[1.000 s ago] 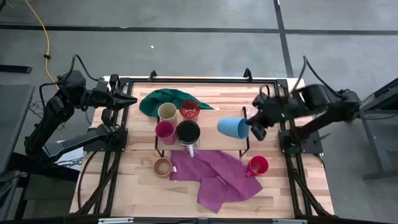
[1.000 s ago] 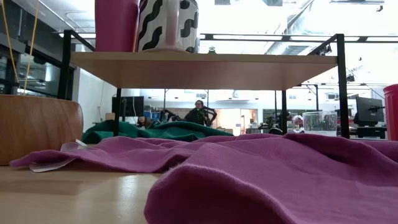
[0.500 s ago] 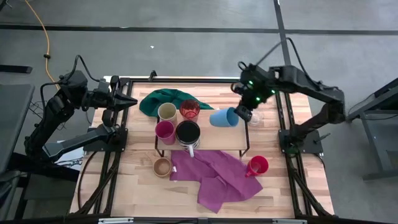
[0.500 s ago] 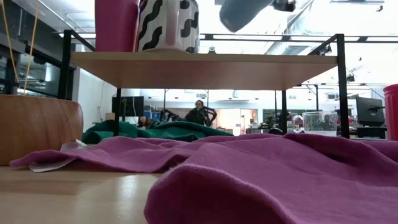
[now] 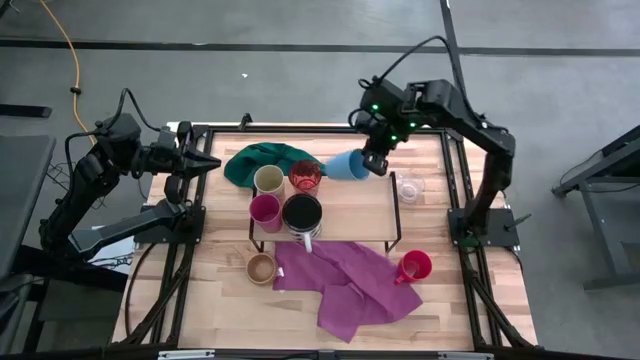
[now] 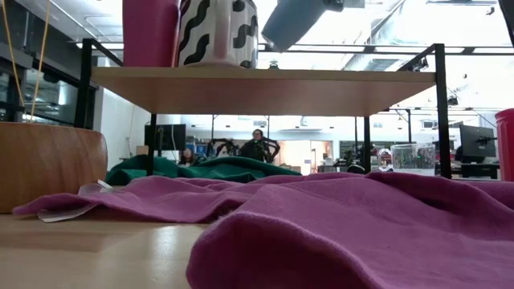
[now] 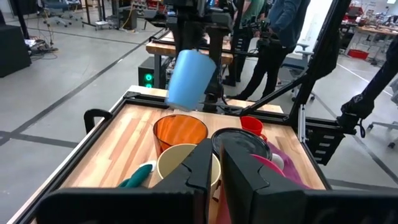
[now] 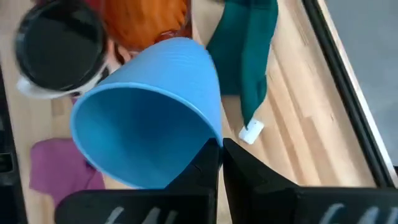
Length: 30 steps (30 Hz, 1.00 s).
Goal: Stack small to large cups/mugs on shelf
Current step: Put the blue cup on the shelf
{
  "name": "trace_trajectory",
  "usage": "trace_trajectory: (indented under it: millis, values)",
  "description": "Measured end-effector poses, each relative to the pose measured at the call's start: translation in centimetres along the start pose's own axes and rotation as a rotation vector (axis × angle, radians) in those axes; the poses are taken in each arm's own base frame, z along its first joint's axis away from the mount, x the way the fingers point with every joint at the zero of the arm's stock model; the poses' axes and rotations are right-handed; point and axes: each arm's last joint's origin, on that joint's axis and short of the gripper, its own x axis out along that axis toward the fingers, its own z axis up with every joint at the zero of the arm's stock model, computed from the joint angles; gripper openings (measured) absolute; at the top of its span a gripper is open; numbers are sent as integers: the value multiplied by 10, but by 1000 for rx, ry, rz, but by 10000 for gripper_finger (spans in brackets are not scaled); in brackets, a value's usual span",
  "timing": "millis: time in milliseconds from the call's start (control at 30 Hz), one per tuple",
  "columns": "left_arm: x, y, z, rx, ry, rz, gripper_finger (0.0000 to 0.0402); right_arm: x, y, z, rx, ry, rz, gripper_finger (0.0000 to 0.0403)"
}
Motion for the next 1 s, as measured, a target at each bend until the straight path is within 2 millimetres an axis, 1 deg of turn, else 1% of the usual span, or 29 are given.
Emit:
trace_trajectory:
  millis: [100, 200, 300, 400, 700, 867, 1000]
  values:
    - [0, 0, 0, -8, 1, -1, 24, 7, -5, 0, -2, 32, 5, 0]
    - [0, 0, 0, -12, 2, 0, 24, 6, -8, 1, -13, 20, -38, 0]
    - [0, 0, 0, -12, 2, 0, 24, 6, -9, 1, -14, 20, -35, 0]
    - [0, 0, 0, -12, 2, 0, 24, 11, -10, 0, -11, 42, -31, 0]
    - [0, 0, 0, -12, 2, -1, 24, 35, -7, -5, 0, 139, 11, 0]
    - [0, 0, 0, -8, 2, -1, 24, 43, 0, -8, -14, 173, 40, 0]
    - [0, 0, 0, -1, 1, -1, 24, 49, 0, -10, 3, 198, 74, 0]
